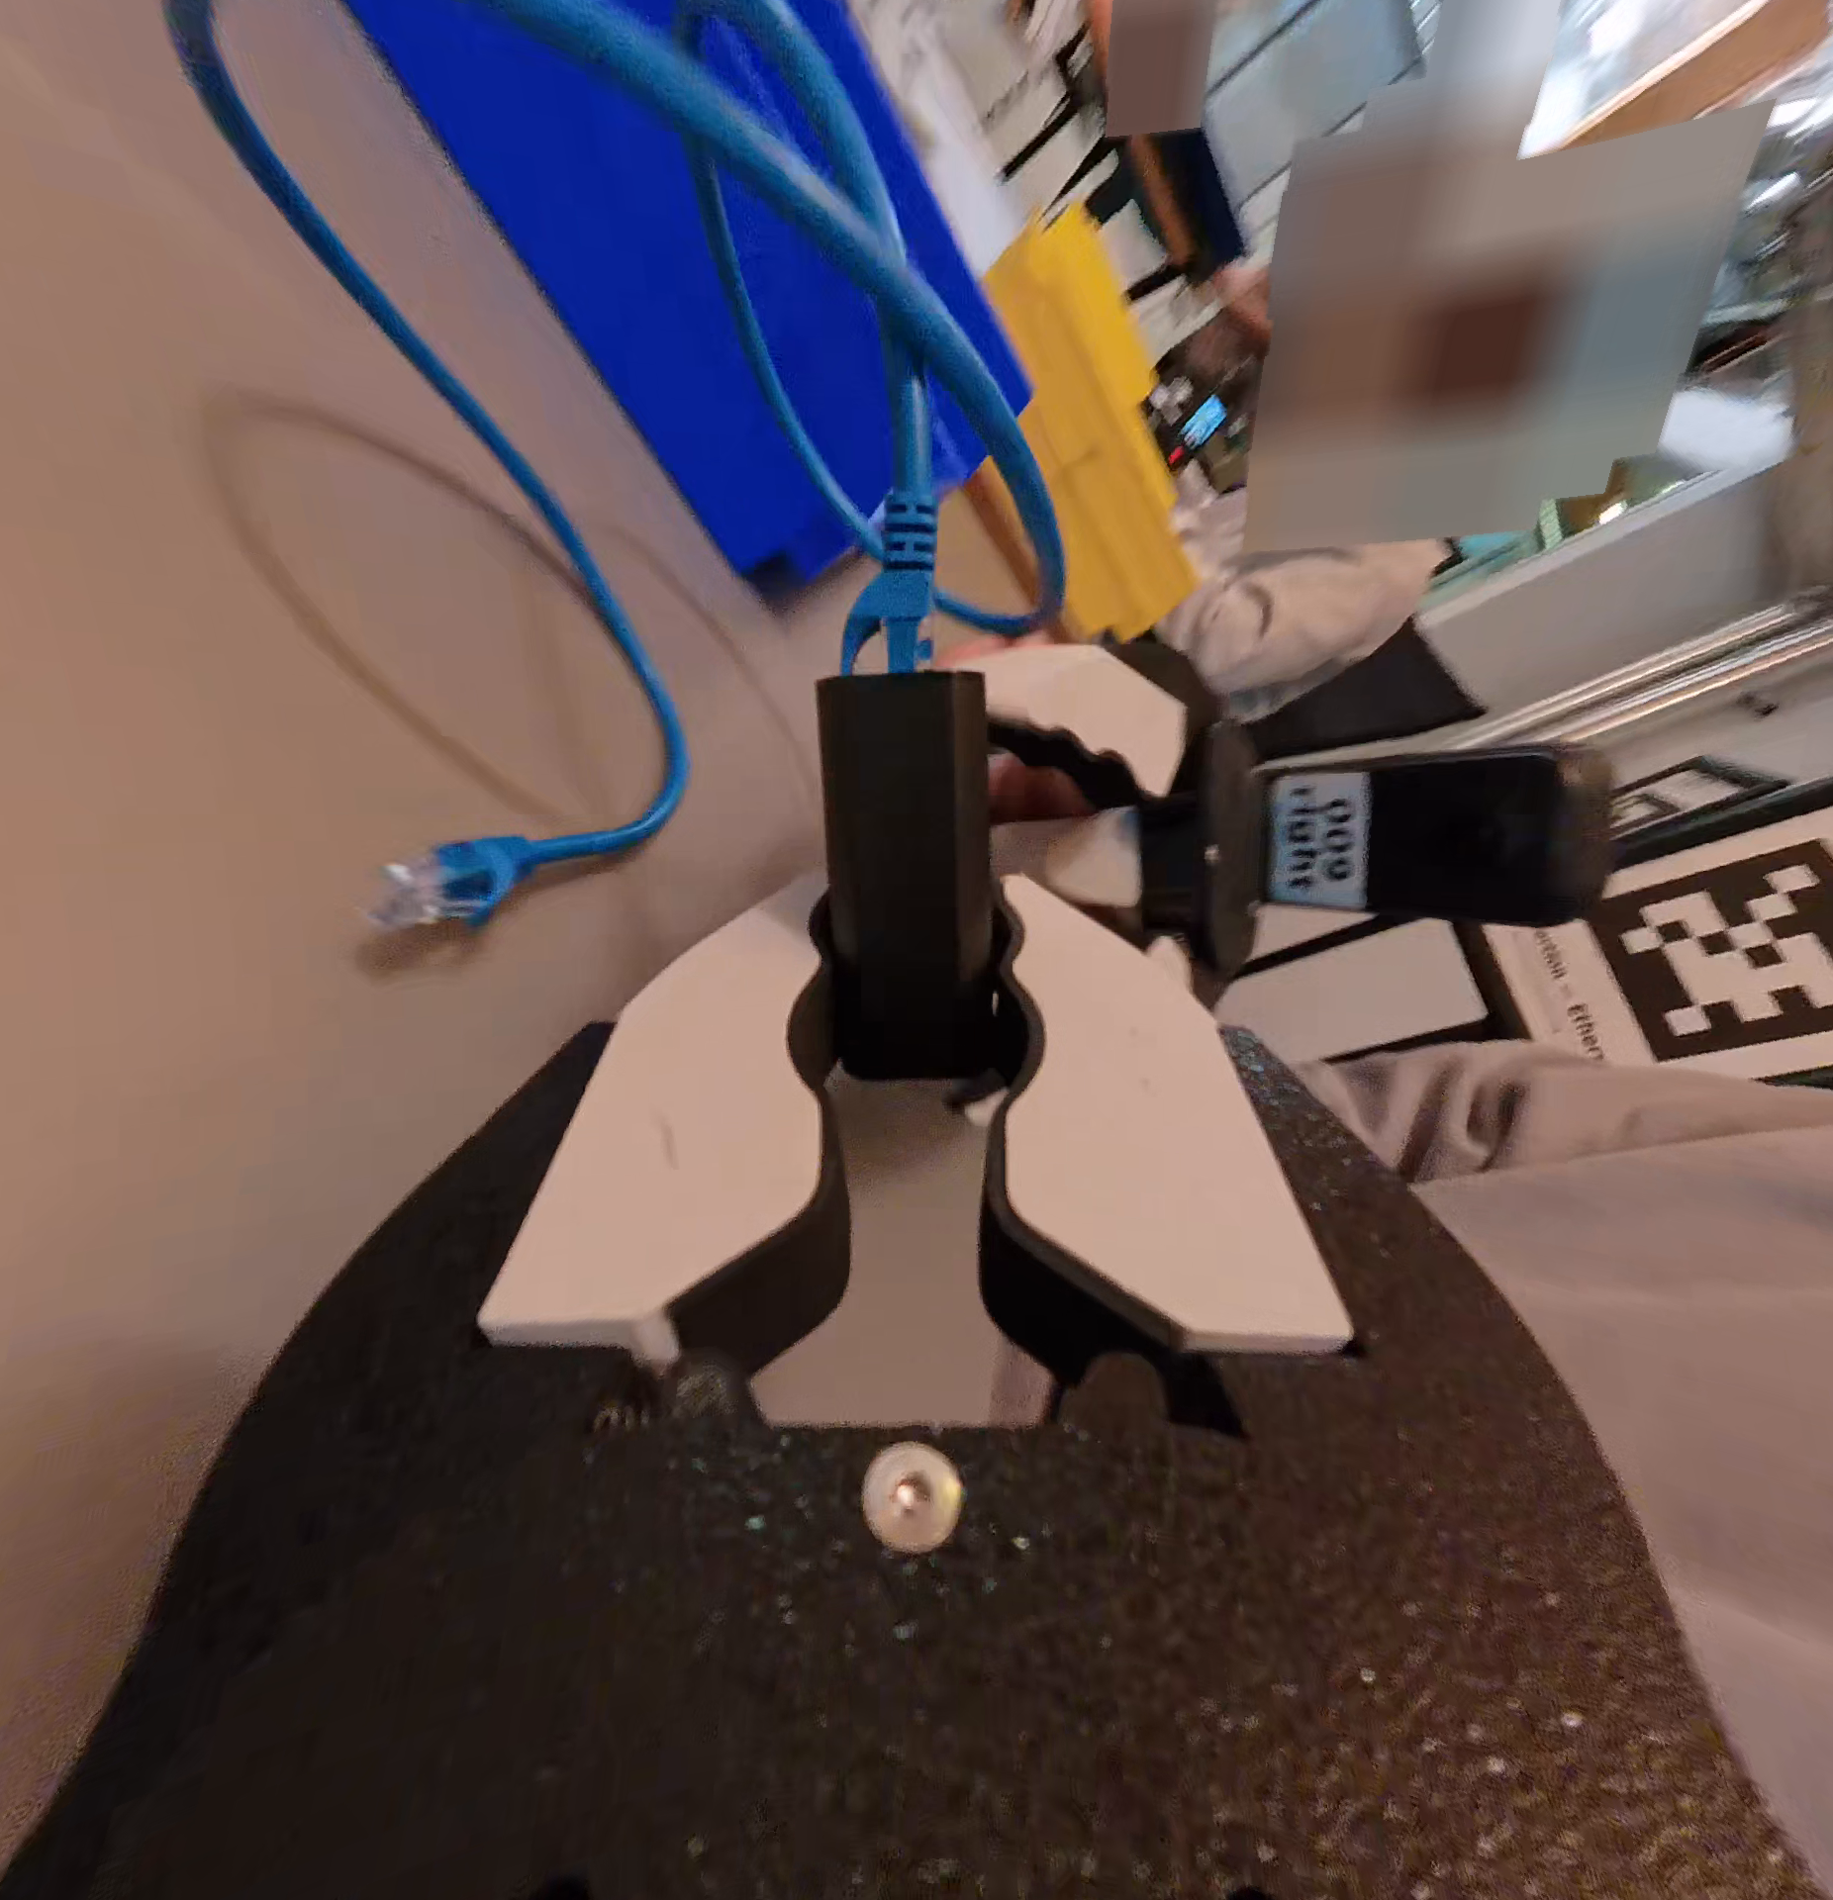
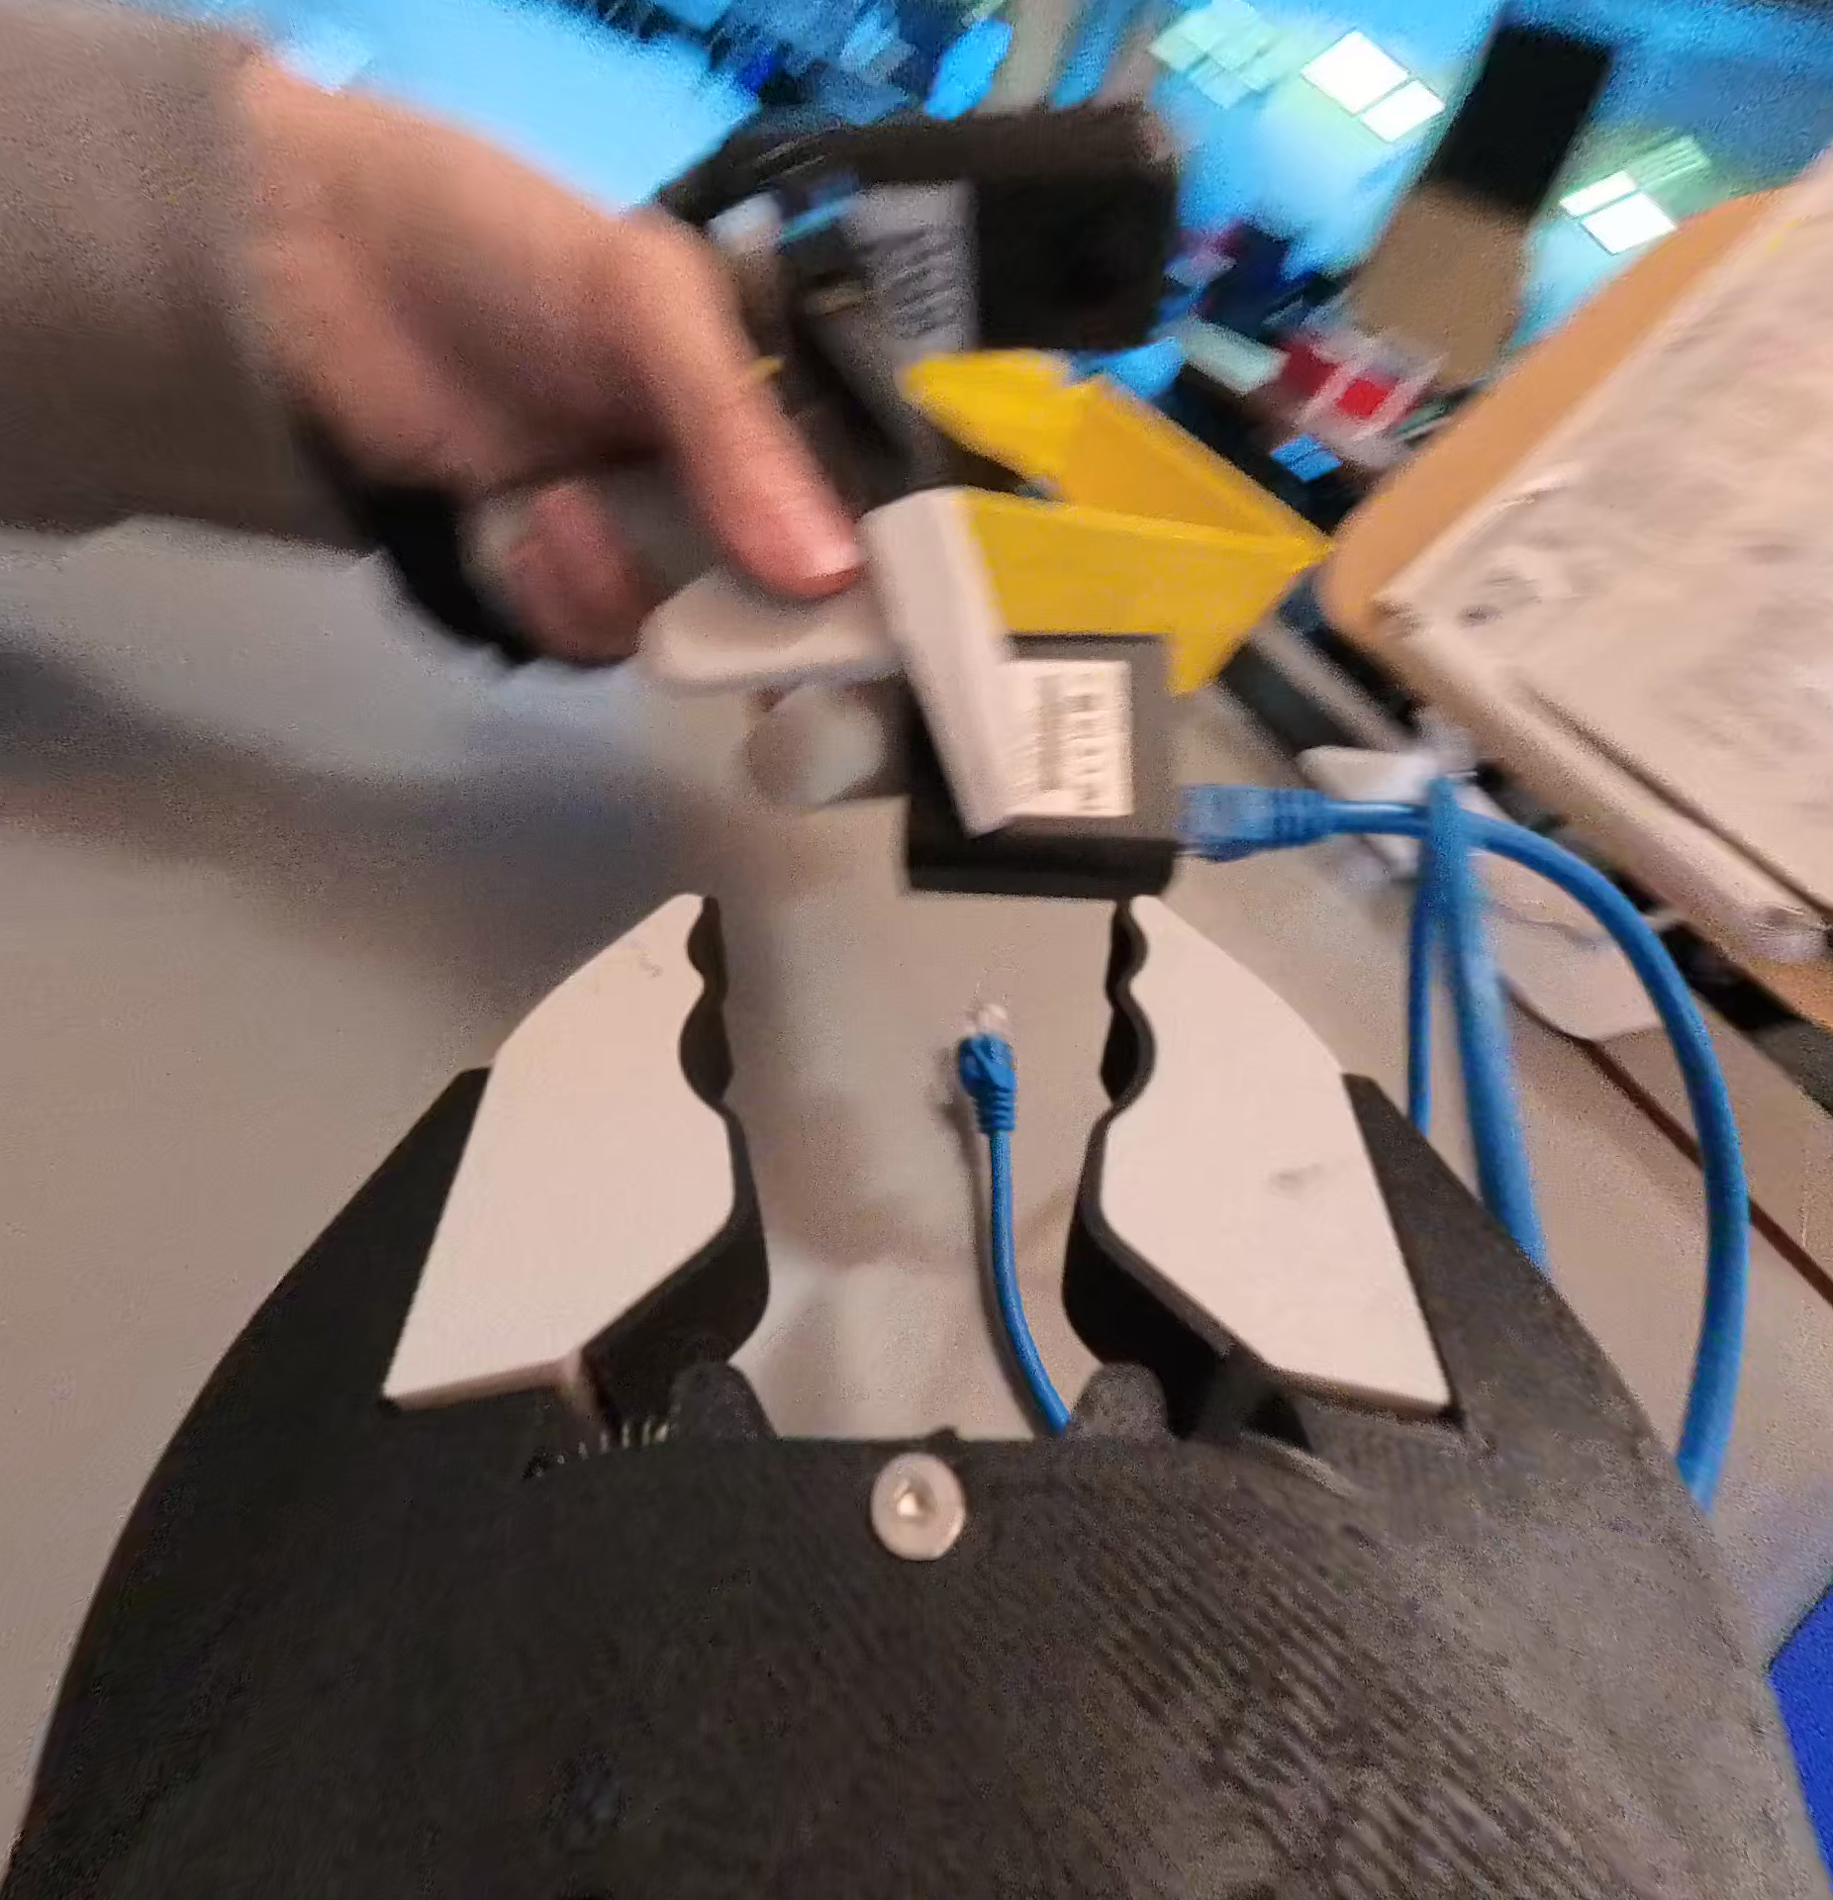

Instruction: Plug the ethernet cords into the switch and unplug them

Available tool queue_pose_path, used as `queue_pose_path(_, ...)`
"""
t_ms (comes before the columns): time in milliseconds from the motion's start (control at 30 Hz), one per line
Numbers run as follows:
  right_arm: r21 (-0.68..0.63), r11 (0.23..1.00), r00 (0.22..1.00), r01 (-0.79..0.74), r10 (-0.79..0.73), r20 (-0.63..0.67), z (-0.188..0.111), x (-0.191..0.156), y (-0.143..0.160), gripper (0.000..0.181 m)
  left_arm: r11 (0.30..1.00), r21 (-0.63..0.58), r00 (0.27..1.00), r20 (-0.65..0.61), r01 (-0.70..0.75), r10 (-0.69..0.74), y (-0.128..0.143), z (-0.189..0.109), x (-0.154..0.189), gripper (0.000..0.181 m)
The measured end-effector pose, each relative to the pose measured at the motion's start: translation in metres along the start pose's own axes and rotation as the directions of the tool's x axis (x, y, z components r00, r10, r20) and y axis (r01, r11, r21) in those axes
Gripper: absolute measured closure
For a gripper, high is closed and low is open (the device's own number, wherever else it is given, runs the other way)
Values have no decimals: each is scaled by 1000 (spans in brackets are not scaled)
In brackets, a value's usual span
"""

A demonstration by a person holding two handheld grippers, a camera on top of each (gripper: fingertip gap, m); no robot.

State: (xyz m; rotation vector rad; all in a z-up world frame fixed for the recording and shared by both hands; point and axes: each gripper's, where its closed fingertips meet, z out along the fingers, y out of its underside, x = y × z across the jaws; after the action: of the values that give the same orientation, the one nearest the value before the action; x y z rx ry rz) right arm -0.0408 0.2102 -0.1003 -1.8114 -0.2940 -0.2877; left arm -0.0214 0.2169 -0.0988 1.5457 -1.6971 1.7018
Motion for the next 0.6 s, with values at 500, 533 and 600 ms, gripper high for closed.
queue_pose_path(500,139,908,894,394,-414,169,2,8,-55,95,770,-613,982,-160,-177,99,13,-30,45,157)
queue_pose_path(533,170,919,903,356,-385,191,3,7,-55,98,756,-628,980,-181,-181,85,13,-29,46,157)
queue_pose_path(600,222,929,924,297,-338,180,4,14,-56,94,746,-639,975,-216,-185,56,11,-24,47,157)
